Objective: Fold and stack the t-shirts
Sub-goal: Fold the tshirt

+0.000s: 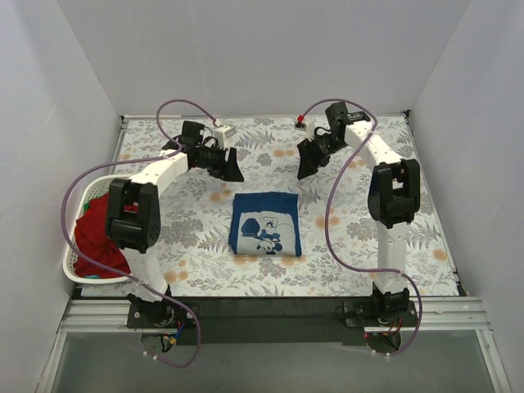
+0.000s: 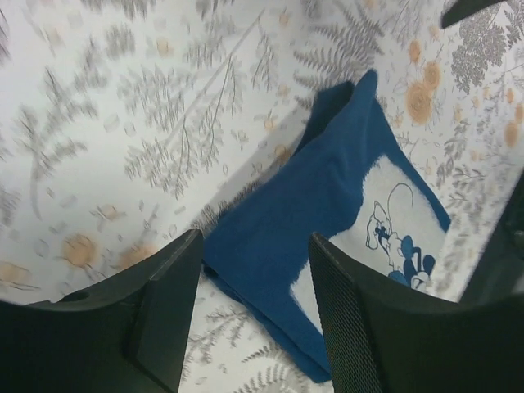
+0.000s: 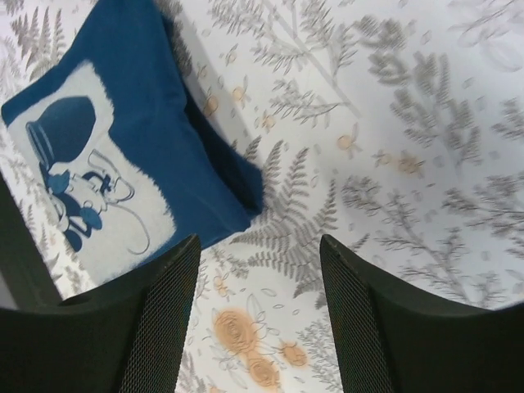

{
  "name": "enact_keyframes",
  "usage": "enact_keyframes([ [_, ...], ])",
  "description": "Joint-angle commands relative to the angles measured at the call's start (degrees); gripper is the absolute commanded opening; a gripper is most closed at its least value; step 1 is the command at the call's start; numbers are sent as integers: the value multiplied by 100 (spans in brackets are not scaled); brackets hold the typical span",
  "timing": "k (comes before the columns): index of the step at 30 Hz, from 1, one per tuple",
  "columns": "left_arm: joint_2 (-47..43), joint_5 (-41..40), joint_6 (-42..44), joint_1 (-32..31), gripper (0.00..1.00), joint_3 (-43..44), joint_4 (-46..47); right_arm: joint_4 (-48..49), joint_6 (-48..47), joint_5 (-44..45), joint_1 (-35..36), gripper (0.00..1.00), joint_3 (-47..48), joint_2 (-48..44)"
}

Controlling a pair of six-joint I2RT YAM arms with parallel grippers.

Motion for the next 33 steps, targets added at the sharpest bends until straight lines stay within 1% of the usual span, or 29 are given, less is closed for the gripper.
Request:
enact_keyframes([
  [1, 468, 394, -851, 106, 54, 330, -1002, -355, -184, -365, 158, 66, -208, 20],
  [3, 645, 437, -965, 229, 56, 410, -1038, -355, -157, -452, 158, 65, -243, 161],
  [6, 892, 244, -1027, 264, 57, 524, -1117, -347, -148, -479, 150, 65, -304, 302],
  [14, 1217, 261, -1036, 264, 57, 551, -1197, -320, -351, -436, 176, 66, -586, 434],
  [17, 1331, 296, -1071, 264, 55, 586, -1188, -329, -395, -470, 185, 65, -577, 487],
  [20, 1419, 358, -1115, 264, 54, 595, -1153, -329, -430, -514, 202, 63, -586, 522],
  [23, 1507, 410, -1159, 264, 53, 621, -1091, -338, -456, -559, 237, 56, -568, 618],
  [25, 1516, 480, -1203, 264, 50, 621, -1021, -347, -465, -585, 273, 50, -568, 654],
  [26, 1507, 516, -1212, 264, 48, 612, -1004, -347, -474, -585, 273, 49, -568, 654],
  [27, 1499, 533, -1212, 264, 44, 595, -969, -347, -474, -594, 273, 48, -568, 654],
  [29, 1437, 595, -1247, 264, 41, 569, -889, -347, -491, -602, 273, 48, -577, 636],
  [32, 1358, 718, -1335, 264, 34, 481, -661, -347, -509, -611, 273, 47, -577, 610],
  [33, 1349, 718, -1370, 264, 26, 454, -582, -338, -526, -594, 273, 42, -577, 601],
])
